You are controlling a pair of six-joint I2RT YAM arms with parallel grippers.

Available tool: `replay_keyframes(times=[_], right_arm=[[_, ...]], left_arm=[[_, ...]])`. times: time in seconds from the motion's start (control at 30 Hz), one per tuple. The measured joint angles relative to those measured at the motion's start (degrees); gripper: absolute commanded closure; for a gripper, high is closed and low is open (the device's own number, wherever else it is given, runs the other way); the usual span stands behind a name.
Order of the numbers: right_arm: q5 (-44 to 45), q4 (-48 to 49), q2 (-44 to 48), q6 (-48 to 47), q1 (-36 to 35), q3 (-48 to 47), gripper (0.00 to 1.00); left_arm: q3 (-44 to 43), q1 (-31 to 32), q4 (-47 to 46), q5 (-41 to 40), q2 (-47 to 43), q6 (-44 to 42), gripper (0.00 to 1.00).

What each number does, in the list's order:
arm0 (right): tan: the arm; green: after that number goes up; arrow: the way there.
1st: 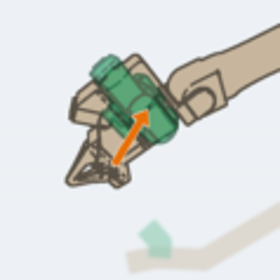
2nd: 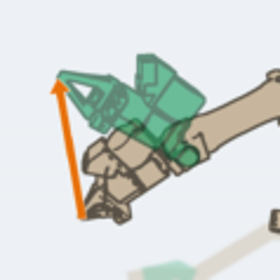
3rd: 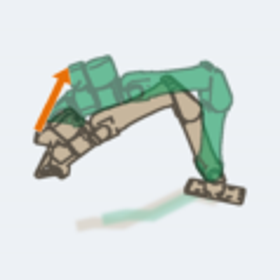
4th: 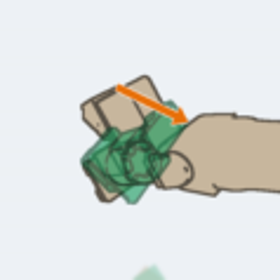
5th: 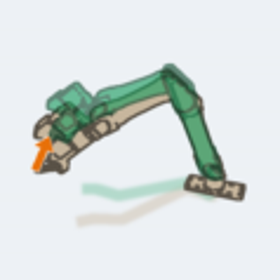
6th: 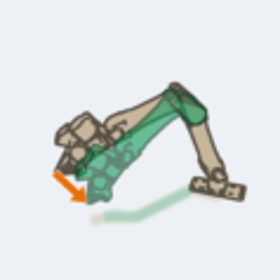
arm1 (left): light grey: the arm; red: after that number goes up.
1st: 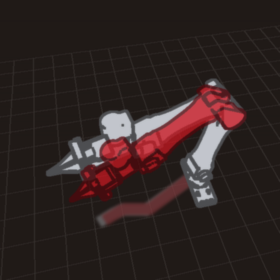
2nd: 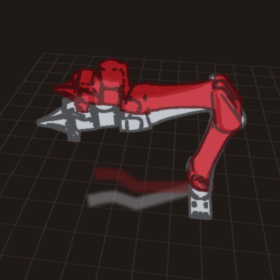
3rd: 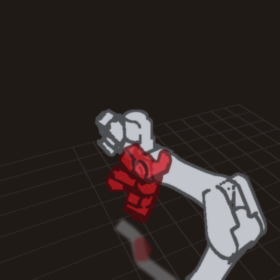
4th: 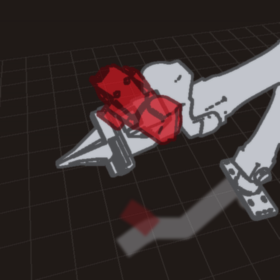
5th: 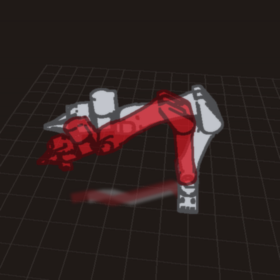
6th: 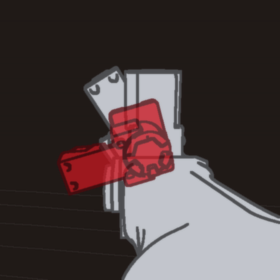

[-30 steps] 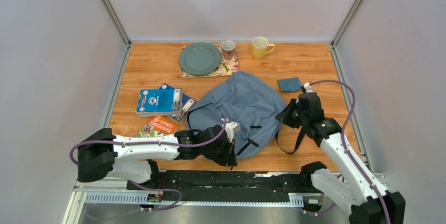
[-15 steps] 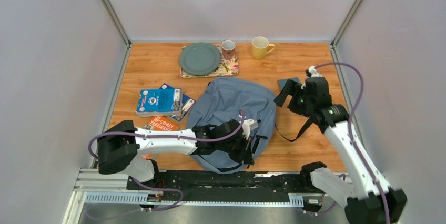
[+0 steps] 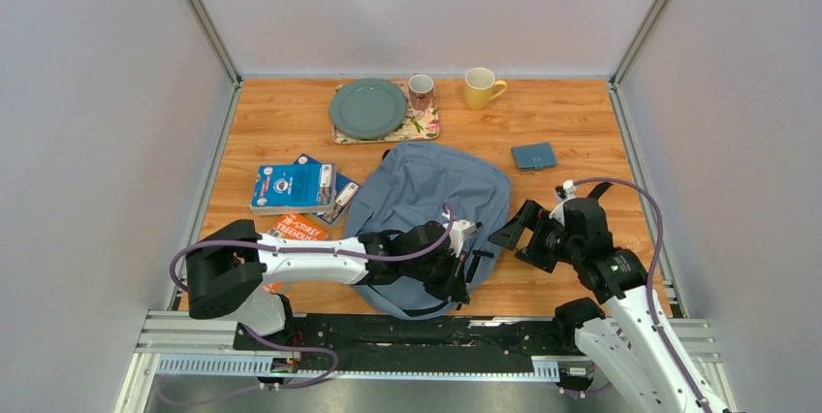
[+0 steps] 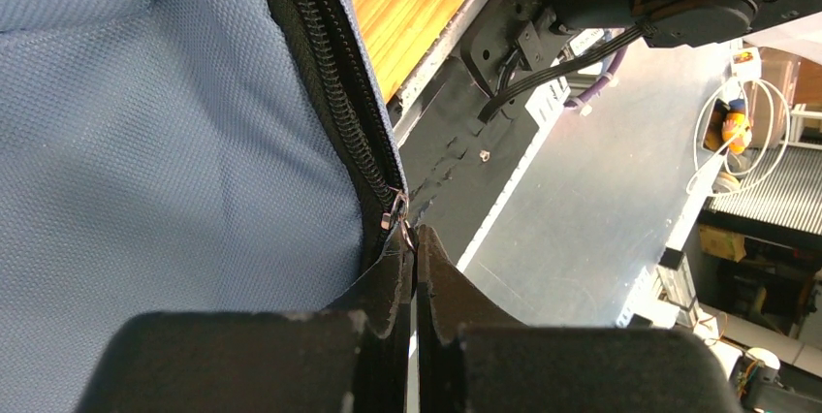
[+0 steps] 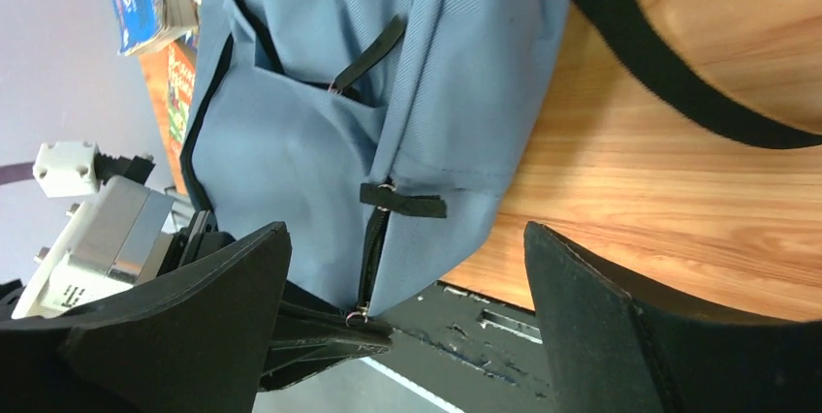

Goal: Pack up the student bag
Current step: Unzip the student bag at the center of the board.

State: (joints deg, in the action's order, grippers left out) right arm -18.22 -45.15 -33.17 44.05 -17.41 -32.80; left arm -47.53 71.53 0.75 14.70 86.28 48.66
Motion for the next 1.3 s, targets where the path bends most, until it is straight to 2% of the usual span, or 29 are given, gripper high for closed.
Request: replay_keyframes(times=[0.43, 0.5, 0.53, 0.57, 0.63, 0.7, 0.73, 0.77, 0.8, 1.07, 1.3], right_arm=[[1.4, 8.3, -4.6, 10.2, -12.8, 5.1, 0.06], [2.4, 10.4, -5.7, 11.8, -14.5, 5.9, 0.11], [2.9, 10.9, -6.3, 12.3, -15.0, 6.1, 0.15], [3.5, 11.8, -7.0, 13.0, -15.6, 6.4, 0.27], [4.5, 12.9, -8.2, 13.7, -15.9, 6.7, 0.40], [5.4, 13.6, -8.8, 14.4, -15.9, 7.0, 0.59], [5.9, 14.0, -8.9, 14.5, -15.9, 7.2, 0.70], [6.4, 14.3, -8.9, 14.8, -15.9, 7.6, 0.92], [6.8, 14.5, -8.9, 14.6, -15.9, 7.7, 1.00], [9.5, 15.6, -9.7, 12.4, -16.3, 6.6, 1.00], [10.7, 15.0, -17.8, 5.5, -11.6, -1.6, 1.00]], left_arm=[[0.0, 0.0, -1.0, -0.1, 0.0, -0.1, 1.00], [0.0, 0.0, -1.1, -0.1, 0.0, -0.2, 1.00], [0.0, 0.0, -1.1, -0.1, 0.0, -0.2, 1.00], [0.0, 0.0, -1.2, -0.1, 0.0, -0.3, 1.00], [0.0, 0.0, -1.3, -0.1, 0.0, -0.5, 1.00], [0.0, 0.0, -1.4, -0.1, 0.0, -0.7, 1.00], [0.0, 0.0, -1.4, -0.1, 0.0, -0.9, 1.00], [0.0, 0.0, -1.4, -0.1, 0.0, -1.0, 1.00], [0.0, -0.1, -1.4, -0.1, -0.1, -1.1, 1.00], [1.4, -0.5, -1.4, -2.4, -3.4, -2.7, 1.00], [5.7, -0.5, 6.3, -6.9, -11.8, -4.2, 1.00]])
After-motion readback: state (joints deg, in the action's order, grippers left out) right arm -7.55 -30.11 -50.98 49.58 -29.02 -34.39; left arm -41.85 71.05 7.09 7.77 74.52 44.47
